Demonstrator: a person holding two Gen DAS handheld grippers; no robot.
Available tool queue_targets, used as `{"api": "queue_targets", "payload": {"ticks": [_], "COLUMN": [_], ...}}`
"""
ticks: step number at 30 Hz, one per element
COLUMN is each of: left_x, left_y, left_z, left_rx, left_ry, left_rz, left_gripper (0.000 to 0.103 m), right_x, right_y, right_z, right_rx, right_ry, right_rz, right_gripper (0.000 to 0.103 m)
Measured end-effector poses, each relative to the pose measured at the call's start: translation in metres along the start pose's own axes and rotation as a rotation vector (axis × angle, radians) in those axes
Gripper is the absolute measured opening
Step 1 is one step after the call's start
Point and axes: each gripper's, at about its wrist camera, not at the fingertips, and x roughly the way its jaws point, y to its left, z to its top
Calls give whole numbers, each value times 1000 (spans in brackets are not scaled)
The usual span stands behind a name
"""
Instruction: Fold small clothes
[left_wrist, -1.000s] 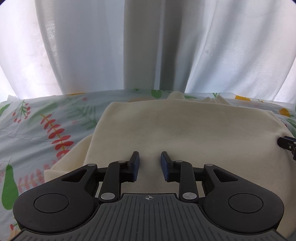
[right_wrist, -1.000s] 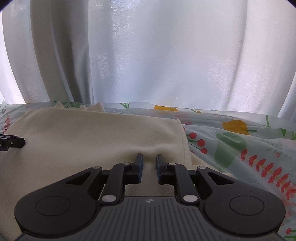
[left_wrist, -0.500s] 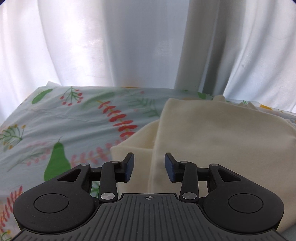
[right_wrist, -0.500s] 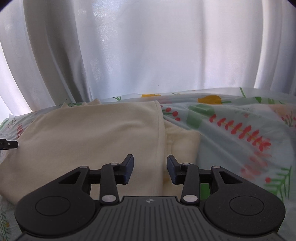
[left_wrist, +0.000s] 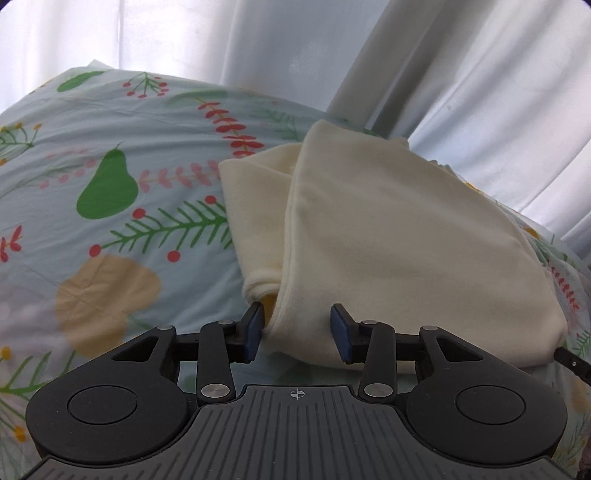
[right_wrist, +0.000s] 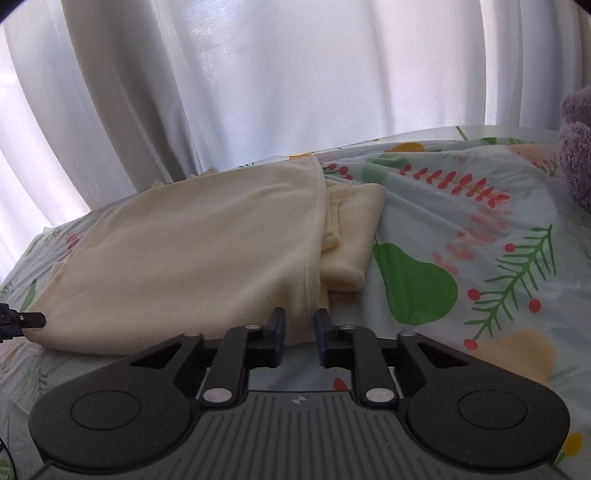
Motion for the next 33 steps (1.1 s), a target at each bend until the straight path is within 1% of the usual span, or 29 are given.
{"api": "queue_targets", "payload": {"ticks": [1, 2, 3, 4, 5, 7, 8, 10, 11, 12, 13, 14, 16, 19, 20, 22, 25, 27, 28, 29, 31, 33], "left_x": [1, 0, -1, -5, -9, -14, -13, -6, -4, -4, -5, -8, -9, -1, 5, 16, 26, 28, 30, 32, 33, 31], "left_y": [-1, -1, -1, 1, 4, 9, 12, 20, 24, 26, 29, 32, 38, 48, 51, 52, 51, 52, 52, 53, 54, 54], "left_z": [0, 1, 2, 3, 4, 4, 4, 3, 3, 3, 3, 4, 8, 19, 22, 28, 36, 39, 40, 41, 44, 45], "left_rx": [15, 24, 25, 17, 0, -21, -33, -75, -101, -112, -120, -130, -149, -196, -212, -223, -231, -245, -249, -252, -250, -248], "left_ry": [-2, -5, -7, -14, -30, -48, -42, -11, -3, -1, -8, -20, -37, -23, -16, 11, 13, 14, 21, 31, 37, 33], "left_rz": [8, 17, 15, -2, -12, -14, -12, -5, -6, -8, -6, -12, -30, -102, -125, -138, -166, -165, -166, -169, -174, -179], "left_gripper": [34, 25, 18, 13, 12, 12, 12, 14, 23, 27, 38, 43, 47, 49, 49, 47, 46, 40, 33, 29, 27, 21], "right_x": [0, -1, -3, -6, -8, -9, -7, -3, -3, -4, -6, -8, -11, -13, -12, -8, -2, 2, 3, 5, 8, 9], "right_y": [1, 0, -1, -2, -3, -3, -5, -10, -11, -11, -10, -9, -7, 0, 2, 9, 22, 30, 33, 37, 42, 43], "right_z": [1, 1, 2, 3, 3, 4, 3, 3, 2, 1, 1, 0, 0, 2, 3, 4, 3, 2, 2, 1, 0, 1], "right_rx": [-4, 7, 22, 36, 40, 13, 5, 20, 17, 12, 11, 11, 13, 12, 13, 13, -1, -7, -10, -17, -29, -27], "right_ry": [-1, -7, -17, -29, -41, -49, -38, -10, -4, -3, -5, -10, -27, -45, -48, -48, -47, -41, -39, -36, -35, -32], "right_rz": [-1, 15, 41, 50, 42, -29, -57, -80, -76, -73, -71, -63, -60, -40, -28, -1, 19, 42, 45, 43, 35, 38], "right_gripper": [2, 0, 0, 0, 0, 0, 0, 0, 0, 0, 1, 1, 1, 4, 6, 8, 9, 9, 9, 9, 9, 9]}}
